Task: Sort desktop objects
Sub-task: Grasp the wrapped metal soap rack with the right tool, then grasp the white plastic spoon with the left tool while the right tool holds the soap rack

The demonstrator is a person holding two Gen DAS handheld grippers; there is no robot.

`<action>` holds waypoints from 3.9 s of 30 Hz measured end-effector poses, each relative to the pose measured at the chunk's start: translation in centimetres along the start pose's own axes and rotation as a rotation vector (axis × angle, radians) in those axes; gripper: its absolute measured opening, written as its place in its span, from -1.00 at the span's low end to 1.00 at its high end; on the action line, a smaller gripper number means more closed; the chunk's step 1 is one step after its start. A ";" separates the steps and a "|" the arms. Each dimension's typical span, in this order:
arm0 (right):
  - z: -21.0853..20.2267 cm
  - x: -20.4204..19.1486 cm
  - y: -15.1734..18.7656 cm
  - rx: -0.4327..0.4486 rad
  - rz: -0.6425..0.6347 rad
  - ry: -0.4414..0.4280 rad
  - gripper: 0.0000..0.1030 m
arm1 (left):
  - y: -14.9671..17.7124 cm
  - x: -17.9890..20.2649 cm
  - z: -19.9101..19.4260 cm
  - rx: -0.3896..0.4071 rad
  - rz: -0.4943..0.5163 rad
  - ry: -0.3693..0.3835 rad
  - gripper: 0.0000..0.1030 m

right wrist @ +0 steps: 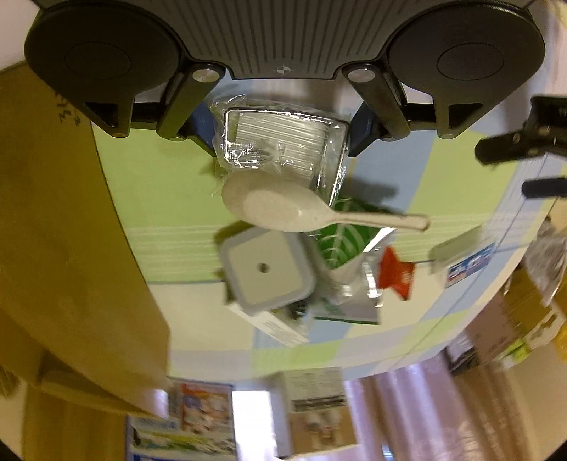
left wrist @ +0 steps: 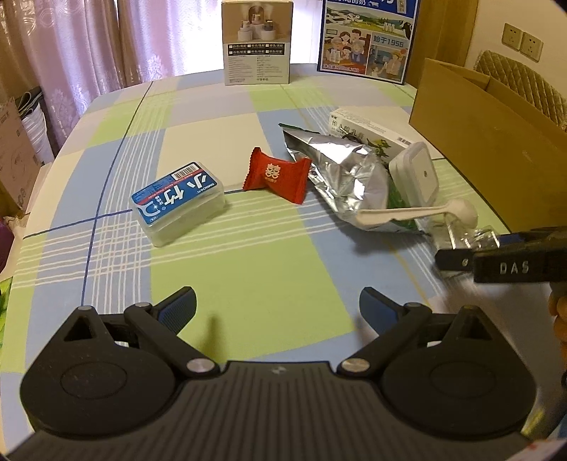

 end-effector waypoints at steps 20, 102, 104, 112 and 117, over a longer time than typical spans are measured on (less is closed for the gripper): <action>-3.7 -6.3 4.1 0.046 -0.348 -0.114 0.39 | 2.9 -0.6 -5.7 0.004 -0.057 -0.041 0.88; -0.5 -7.0 1.6 0.012 -0.253 -0.173 0.40 | 2.3 -5.6 -0.2 -0.321 0.430 0.018 -0.08; -0.4 -7.0 1.5 0.010 -0.252 -0.175 0.40 | 1.9 -5.8 0.2 -0.327 0.420 0.027 -0.08; -0.3 -7.8 2.0 0.013 -0.357 -0.153 0.40 | 1.3 -5.3 1.6 -0.389 0.412 0.079 -0.14; -0.1 -7.9 2.1 0.010 -0.374 -0.154 0.40 | 1.3 -4.7 2.2 -0.451 0.426 0.108 -0.36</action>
Point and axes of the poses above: each gripper's, at about its wrist camera, not at the fingertips, and z roughly the way its jaws point, x to its right, y to its underside, the point moved 10 cm from there along z, roughly the way its jaws point, and after that the axes turned 12 degrees about y, right-handed, at the moved point
